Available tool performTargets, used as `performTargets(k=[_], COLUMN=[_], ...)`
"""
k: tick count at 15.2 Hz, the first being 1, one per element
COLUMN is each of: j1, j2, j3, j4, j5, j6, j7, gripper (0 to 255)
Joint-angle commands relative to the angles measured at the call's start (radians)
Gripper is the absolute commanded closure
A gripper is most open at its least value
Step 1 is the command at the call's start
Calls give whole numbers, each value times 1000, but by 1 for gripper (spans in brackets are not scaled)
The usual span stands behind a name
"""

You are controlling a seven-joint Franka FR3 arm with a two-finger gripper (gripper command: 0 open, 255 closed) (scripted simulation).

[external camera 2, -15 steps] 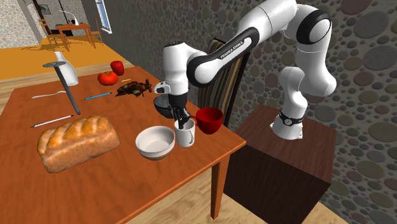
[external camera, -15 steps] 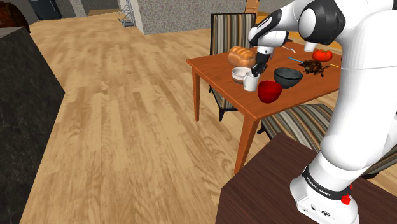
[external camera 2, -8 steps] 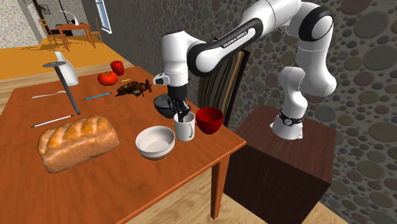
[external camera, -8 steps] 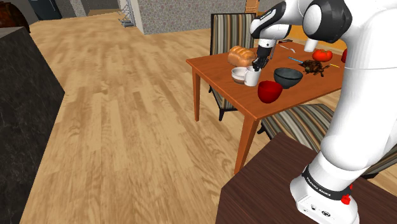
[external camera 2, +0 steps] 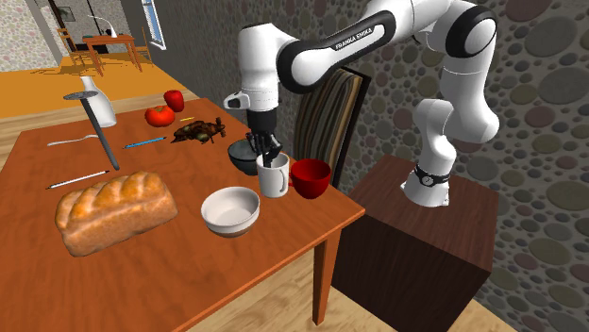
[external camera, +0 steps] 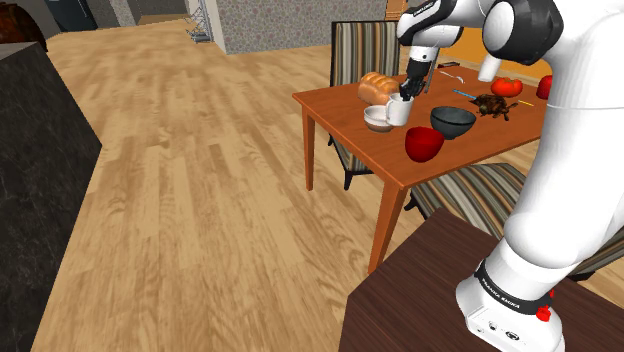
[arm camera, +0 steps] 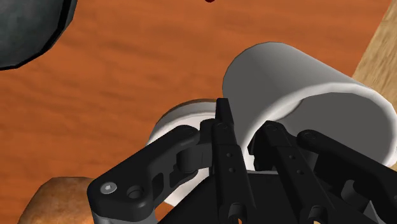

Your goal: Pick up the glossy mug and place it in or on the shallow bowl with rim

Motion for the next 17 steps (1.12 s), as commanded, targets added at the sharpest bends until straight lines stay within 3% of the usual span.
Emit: performTargets(k=[1, 15, 17], j1=[1, -8, -43], j2=[-6, -25, -9], j3=[-2, -10, -23], j4=[19, 176, 201], j5=[-5, -22, -11], j6=[-24, -195, -212], j7=[5, 27, -18], gripper=[255, 255, 255])
